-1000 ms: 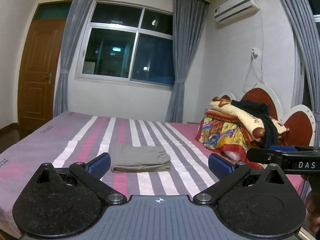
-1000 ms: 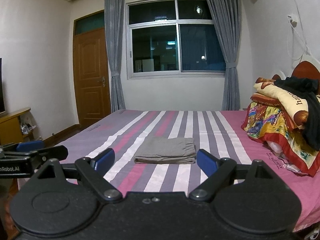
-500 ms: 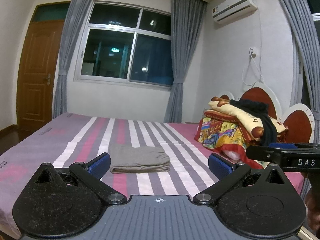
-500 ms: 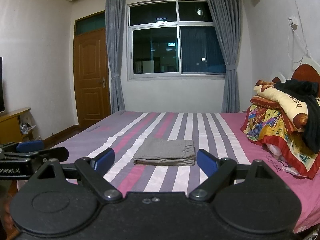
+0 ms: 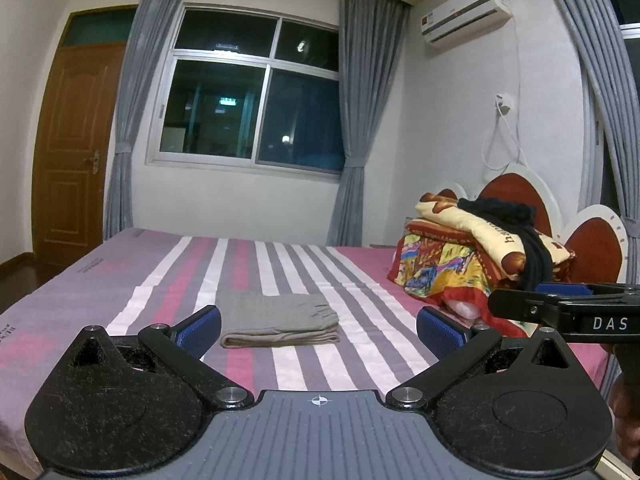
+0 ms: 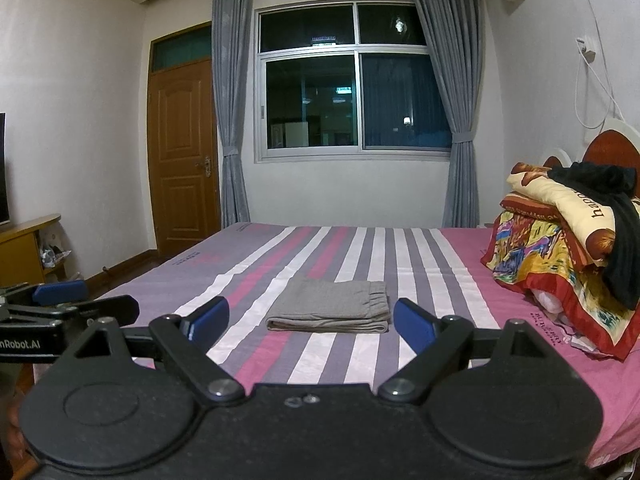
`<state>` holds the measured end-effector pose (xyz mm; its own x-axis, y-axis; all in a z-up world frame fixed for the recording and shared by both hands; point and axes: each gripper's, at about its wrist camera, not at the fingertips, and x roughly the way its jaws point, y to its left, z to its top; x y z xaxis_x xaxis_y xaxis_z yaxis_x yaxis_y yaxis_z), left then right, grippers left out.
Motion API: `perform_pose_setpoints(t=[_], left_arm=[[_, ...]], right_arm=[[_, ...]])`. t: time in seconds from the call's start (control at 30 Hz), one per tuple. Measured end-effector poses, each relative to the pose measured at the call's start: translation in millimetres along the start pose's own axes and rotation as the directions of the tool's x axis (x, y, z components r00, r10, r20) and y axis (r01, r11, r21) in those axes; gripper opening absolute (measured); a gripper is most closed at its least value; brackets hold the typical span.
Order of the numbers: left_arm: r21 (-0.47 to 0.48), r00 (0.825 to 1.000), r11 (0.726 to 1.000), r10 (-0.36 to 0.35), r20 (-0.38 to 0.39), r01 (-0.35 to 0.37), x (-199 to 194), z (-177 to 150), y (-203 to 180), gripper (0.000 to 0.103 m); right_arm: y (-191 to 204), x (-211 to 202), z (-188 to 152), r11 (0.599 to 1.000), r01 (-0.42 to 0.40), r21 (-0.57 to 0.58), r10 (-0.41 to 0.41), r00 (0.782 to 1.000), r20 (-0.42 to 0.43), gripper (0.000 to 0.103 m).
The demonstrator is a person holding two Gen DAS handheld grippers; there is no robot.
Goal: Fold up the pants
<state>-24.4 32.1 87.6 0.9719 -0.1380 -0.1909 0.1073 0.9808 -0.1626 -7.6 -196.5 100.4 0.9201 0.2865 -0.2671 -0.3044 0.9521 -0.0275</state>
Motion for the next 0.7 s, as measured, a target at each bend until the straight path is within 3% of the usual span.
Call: perform_pose_setpoints(t=[0.7], left_arm=[[0.004,1.000,1.000,-0.009,0.003,0.009,-1.3,0.6,0.4,0.103]], right_arm=[[1.1,0.0,-0.8,1.000,0.002,-0.002,-0.002,1.000,0.003,0.090]])
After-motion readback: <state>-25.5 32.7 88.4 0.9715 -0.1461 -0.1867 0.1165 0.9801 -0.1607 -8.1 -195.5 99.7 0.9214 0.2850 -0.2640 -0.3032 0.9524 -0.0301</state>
